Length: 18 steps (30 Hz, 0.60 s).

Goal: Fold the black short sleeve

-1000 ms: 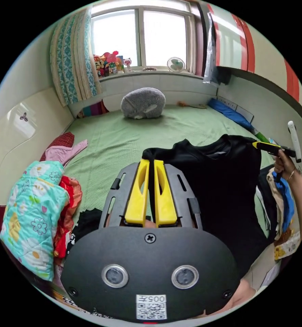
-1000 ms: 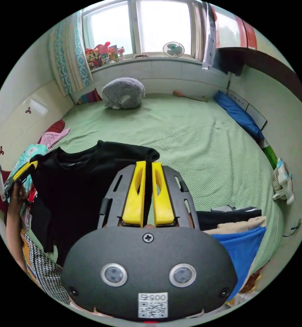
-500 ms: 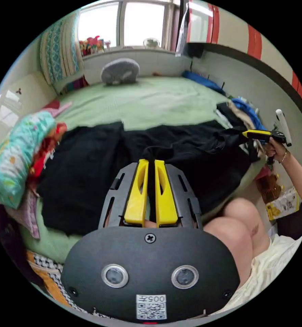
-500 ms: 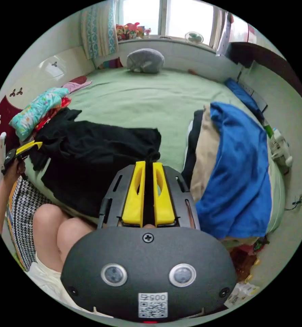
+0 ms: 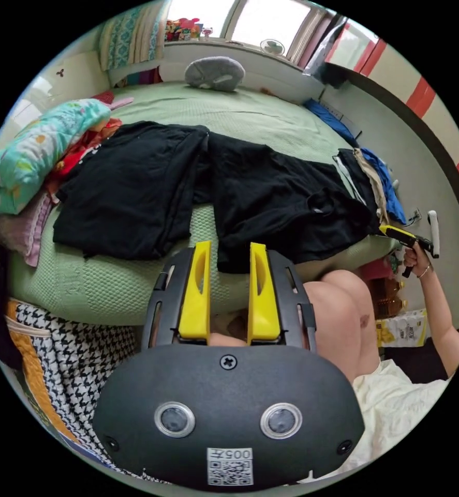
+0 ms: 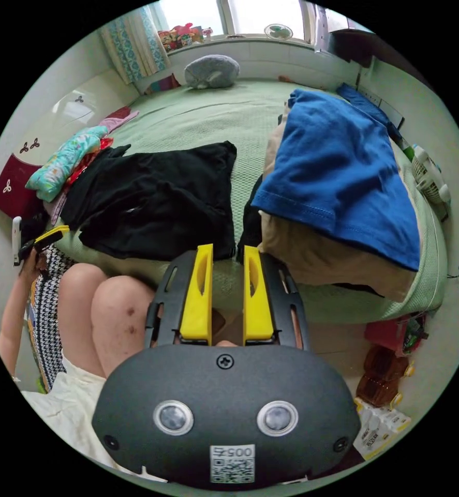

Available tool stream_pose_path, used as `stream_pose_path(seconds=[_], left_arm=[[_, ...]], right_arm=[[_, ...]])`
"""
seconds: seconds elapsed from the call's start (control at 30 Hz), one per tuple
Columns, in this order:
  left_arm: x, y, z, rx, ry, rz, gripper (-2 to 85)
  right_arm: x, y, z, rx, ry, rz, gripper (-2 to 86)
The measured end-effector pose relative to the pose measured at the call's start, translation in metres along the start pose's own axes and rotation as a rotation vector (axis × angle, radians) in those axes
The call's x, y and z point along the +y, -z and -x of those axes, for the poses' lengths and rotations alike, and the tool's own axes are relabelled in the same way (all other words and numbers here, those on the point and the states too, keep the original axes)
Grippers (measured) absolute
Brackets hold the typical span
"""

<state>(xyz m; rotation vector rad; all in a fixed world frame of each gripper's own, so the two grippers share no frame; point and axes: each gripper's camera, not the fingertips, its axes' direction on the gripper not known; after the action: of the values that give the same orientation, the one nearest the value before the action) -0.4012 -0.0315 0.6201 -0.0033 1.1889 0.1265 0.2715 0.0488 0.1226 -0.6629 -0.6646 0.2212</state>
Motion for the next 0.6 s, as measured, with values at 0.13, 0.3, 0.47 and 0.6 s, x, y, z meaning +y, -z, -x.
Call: stream_pose_path(seconds=[0.13,0.3,0.47,0.6], left_arm=[[0.014,-0.027,-0.001,0.007,0.048,0.044,12.0],[0.024,-0.048,-0.007,0.089,0.101,0.097,7.4],[0.036,-0.033,-0.029,-0.014,0.007,0.097,3.0],[0.048,-0.025,-0.038,-0.057,-0.005,0.098,2.6]], right_arm=[[0.002,-0.021,0.022,0.096,0.004,0.026,6.6],[-0.001,-0.043,0.039,0.222,0.037,0.099,3.4],[0.007,-0.028,0.047,0.158,0.071,0.098,-1.2],[0.020,-0.014,0.040,0.118,0.031,0.061,-1.4]])
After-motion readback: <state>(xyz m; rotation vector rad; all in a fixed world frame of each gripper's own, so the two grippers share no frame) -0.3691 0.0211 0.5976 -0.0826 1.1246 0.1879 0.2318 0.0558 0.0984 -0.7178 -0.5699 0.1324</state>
